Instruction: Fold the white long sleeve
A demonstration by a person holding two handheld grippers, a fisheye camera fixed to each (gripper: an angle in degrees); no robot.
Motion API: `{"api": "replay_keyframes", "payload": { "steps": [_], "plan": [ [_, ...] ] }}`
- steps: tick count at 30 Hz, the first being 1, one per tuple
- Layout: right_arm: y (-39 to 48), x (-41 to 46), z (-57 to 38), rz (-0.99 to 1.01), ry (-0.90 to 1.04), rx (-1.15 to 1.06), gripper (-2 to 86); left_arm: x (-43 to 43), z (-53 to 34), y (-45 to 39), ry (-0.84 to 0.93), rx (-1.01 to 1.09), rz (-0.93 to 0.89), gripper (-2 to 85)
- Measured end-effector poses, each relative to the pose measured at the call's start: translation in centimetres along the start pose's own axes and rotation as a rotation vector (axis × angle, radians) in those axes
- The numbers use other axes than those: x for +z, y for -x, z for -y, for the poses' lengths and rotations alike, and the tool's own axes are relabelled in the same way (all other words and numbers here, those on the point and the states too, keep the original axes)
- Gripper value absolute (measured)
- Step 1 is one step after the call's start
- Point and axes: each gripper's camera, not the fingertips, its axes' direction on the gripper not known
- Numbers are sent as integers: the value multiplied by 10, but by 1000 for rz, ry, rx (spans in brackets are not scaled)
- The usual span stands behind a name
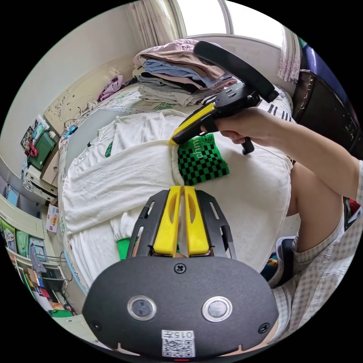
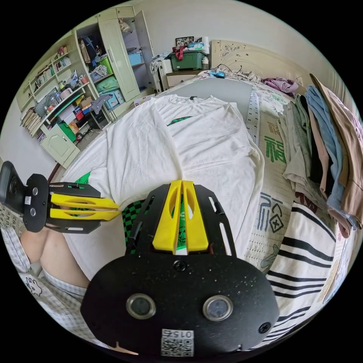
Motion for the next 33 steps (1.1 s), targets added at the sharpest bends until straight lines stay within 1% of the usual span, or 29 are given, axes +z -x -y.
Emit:
{"api": "replay_keyframes", "payload": {
  "steps": [7, 11, 15, 17, 21, 25, 30, 33],
  "plan": [
    [-9, 1, -2, 9, -1, -2, -4, -3, -9, 18, -6, -65, -48, 27],
    [-22, 2, -2, 55, 2, 18, -4, -28, -24, 30, -125, -84, -16, 62],
    [-28, 4, -2, 64, 5, 11, -4, -21, -26, 32, -138, -56, -62, 74],
    [-28, 6, -1, 52, 9, -1, -4, -11, -21, 30, -122, -34, -66, 71],
    [-29, 9, 4, 25, 29, -17, -4, 15, -15, 24, -23, 14, -28, 25],
    [-36, 10, 10, 21, 34, -5, -4, 11, -21, 26, -37, 43, -9, 7],
    [-46, 13, 16, 9, 46, 1, -2, 11, -33, 43, -56, 30, -54, 1],
    [-43, 25, 18, -26, 59, -24, 0, 28, -35, 51, -13, 19, -53, 1]
  ]
}}
